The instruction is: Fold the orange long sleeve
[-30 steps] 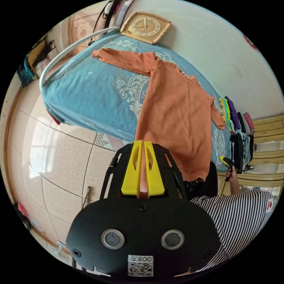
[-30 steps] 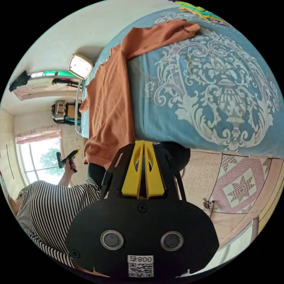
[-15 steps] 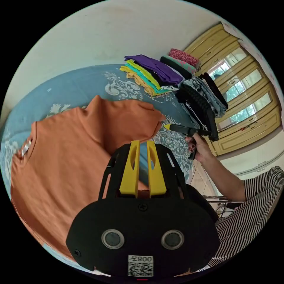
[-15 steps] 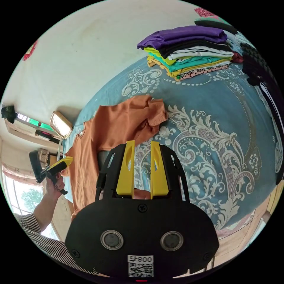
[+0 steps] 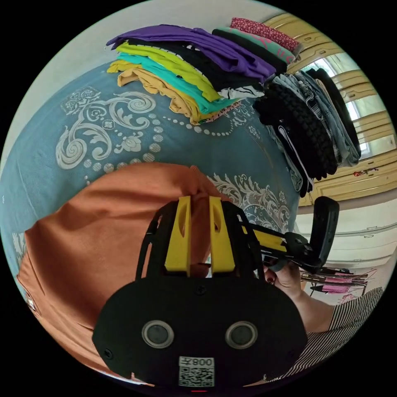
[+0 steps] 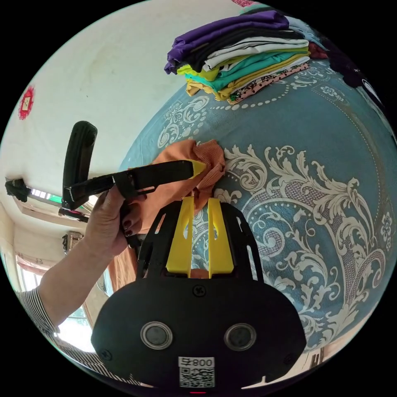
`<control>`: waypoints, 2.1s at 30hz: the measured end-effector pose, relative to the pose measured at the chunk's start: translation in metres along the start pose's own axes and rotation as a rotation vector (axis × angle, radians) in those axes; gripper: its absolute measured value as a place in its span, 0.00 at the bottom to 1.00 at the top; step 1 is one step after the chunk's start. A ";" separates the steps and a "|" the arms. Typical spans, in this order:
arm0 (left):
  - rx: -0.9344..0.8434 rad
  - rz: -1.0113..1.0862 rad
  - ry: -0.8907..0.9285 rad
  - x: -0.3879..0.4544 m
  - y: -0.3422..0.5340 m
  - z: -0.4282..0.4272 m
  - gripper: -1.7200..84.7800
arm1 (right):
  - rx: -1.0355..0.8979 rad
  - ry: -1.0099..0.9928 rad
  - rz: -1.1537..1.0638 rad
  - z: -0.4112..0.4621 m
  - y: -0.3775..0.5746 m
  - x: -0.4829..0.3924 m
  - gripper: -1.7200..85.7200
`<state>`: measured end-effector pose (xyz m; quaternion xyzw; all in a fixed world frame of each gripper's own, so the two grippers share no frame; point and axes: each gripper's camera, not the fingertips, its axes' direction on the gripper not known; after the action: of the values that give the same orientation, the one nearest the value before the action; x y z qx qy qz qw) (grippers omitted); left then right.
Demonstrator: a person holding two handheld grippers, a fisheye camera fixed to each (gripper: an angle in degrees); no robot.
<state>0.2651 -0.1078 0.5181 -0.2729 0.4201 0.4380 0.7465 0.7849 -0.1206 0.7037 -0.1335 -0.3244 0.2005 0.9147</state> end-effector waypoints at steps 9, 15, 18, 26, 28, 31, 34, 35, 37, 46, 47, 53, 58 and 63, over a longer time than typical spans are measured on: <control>0.252 0.059 0.138 0.009 -0.002 -0.083 0.05 | 0.237 -0.095 -0.069 -0.077 0.017 -0.048 0.04; 0.515 0.055 0.239 -0.051 0.064 -0.194 0.05 | 0.311 -0.078 -0.357 -0.097 0.028 -0.174 0.03; 0.635 -0.031 0.236 -0.105 0.130 -0.245 0.05 | 0.291 -0.048 -0.543 -0.079 0.040 -0.254 0.04; 0.749 -0.452 0.230 -0.271 0.355 -0.278 0.05 | 0.048 -0.105 -0.923 0.042 0.101 -0.436 0.04; 0.723 -0.558 0.244 -0.304 0.396 -0.266 0.05 | -0.032 -0.082 -0.989 0.081 0.124 -0.464 0.04; 0.659 -0.770 0.203 -0.351 0.460 -0.243 0.05 | -0.195 -0.013 -1.054 0.150 0.159 -0.491 0.04; 0.642 -0.877 0.245 -0.376 0.505 -0.228 0.05 | -0.387 0.098 -1.067 0.220 0.189 -0.500 0.04; 0.636 -0.872 0.254 -0.380 0.513 -0.227 0.05 | -0.430 0.124 -1.071 0.238 0.197 -0.501 0.04; 0.615 -0.842 0.247 -0.384 0.514 -0.227 0.06 | -0.440 0.129 -1.063 0.250 0.204 -0.504 0.04; 0.642 -0.687 0.363 -0.418 0.456 -0.229 0.12 | -0.377 0.063 -1.011 0.250 0.189 -0.535 0.05; 0.655 -0.670 0.353 -0.419 0.451 -0.234 0.12 | -0.363 0.060 -1.007 0.249 0.189 -0.539 0.05; 0.648 -0.633 0.200 -0.421 0.458 -0.252 0.11 | -0.285 -0.021 -0.992 0.241 0.186 -0.558 0.05; 0.648 -0.740 0.122 -0.429 0.480 -0.247 0.09 | -0.449 0.029 -0.978 0.299 0.195 -0.559 0.05; 0.747 -0.613 -0.013 -0.404 0.462 -0.267 0.08 | -0.416 0.000 -0.979 0.303 0.194 -0.575 0.05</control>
<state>-0.3524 -0.2705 0.7164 -0.0948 0.4444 0.0187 0.8906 0.1268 -0.1748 0.5496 -0.1450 -0.3817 -0.3187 0.8554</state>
